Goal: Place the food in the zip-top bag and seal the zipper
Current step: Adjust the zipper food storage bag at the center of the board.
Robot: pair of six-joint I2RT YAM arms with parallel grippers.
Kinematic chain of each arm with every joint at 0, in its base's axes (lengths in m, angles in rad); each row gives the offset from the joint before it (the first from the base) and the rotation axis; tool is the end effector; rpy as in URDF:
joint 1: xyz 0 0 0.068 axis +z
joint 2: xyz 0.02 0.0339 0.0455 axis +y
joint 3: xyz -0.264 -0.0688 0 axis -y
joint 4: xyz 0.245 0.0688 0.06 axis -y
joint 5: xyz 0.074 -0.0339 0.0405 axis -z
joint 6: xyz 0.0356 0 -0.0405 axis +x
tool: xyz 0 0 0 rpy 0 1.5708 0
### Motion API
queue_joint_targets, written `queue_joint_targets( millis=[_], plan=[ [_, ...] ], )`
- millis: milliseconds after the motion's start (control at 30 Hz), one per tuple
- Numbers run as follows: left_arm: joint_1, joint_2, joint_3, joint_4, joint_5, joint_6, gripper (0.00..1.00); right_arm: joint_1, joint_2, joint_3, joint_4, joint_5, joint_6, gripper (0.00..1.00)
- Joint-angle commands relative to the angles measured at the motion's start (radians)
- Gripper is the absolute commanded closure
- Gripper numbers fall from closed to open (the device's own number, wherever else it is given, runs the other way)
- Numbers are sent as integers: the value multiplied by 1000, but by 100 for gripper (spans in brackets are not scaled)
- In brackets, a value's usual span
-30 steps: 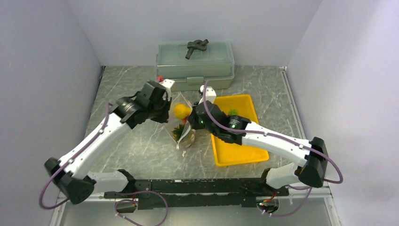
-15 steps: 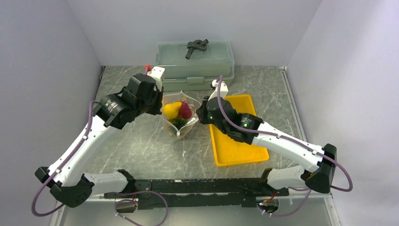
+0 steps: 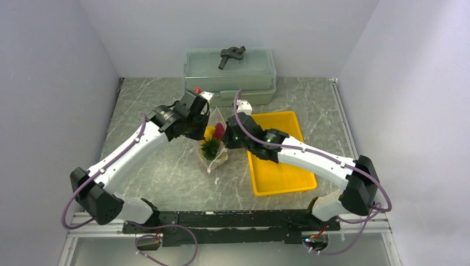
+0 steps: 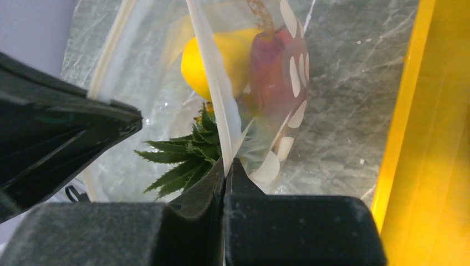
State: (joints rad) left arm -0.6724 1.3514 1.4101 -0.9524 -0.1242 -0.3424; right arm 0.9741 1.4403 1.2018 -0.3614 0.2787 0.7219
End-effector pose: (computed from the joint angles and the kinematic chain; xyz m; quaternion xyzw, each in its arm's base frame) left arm 0.2156 -0.1660 0.3602 0.1343 0.9320 -0.1099 0.3182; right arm 0.1920 0.2652 0.3146 -0.0459 0.8771 0.2653 0.3978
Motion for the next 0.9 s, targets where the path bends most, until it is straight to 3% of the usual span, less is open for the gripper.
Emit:
queue_joint_targets(
  millis=[0, 167, 467, 867],
  plan=[
    [2, -19, 115, -5, 3, 9, 100, 0, -72, 121, -2, 2, -26, 100],
    [2, -34, 272, -83, -26, 49, 100, 0, -108, 158, -22, 12, -39, 100],
    [4, -63, 65, -15, -54, 37, 100, -1, -65, 43, 31, -19, 12, 100],
    [22, -54, 183, -95, -193, 113, 100, 0, 22, 57, 118, -97, 57, 100]
  ],
)
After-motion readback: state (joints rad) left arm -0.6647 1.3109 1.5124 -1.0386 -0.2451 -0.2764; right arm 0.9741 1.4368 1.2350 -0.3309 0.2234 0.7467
